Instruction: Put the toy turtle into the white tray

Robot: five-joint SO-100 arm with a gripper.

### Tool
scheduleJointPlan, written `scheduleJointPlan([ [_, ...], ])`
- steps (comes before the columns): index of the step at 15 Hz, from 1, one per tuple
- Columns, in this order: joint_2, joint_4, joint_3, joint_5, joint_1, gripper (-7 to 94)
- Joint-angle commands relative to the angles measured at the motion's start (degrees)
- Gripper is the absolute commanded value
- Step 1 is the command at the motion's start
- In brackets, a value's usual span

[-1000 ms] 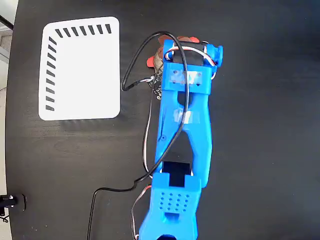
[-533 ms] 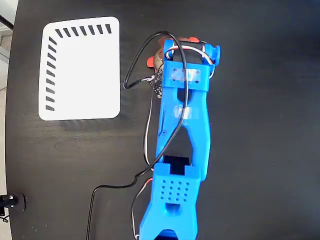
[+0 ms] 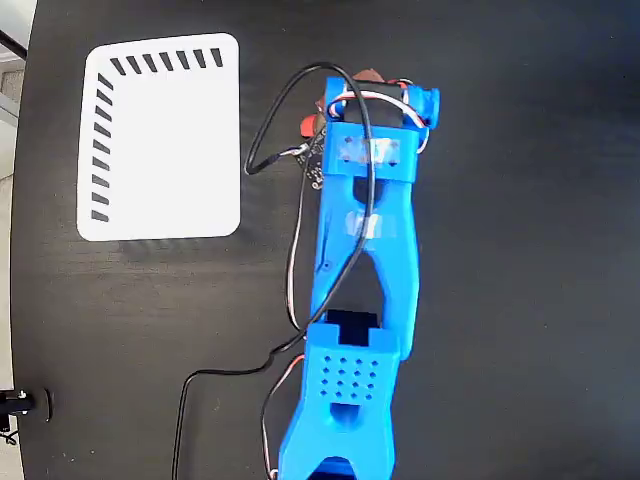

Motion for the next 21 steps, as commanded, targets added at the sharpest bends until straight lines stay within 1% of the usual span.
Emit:
scheduleJointPlan([
  [1,7.5,1.3,-0.9,1.2,0.9,0],
  [7,32.2,1.6,14.4,5.2,-1.0,0],
  [10,44.0,1.8,23.1,8.7,-5.4,0],
  [12,49.7,1.8,27.7,14.1,-10.9,0],
  [15,50.0,1.8,27.6,22.9,-20.4,0],
  [17,46.3,1.8,23.7,27.8,-25.8,0],
  [19,40.5,1.8,17.8,32.3,-29.6,0],
  [21,32.5,1.8,10.5,35.6,-31.6,0],
])
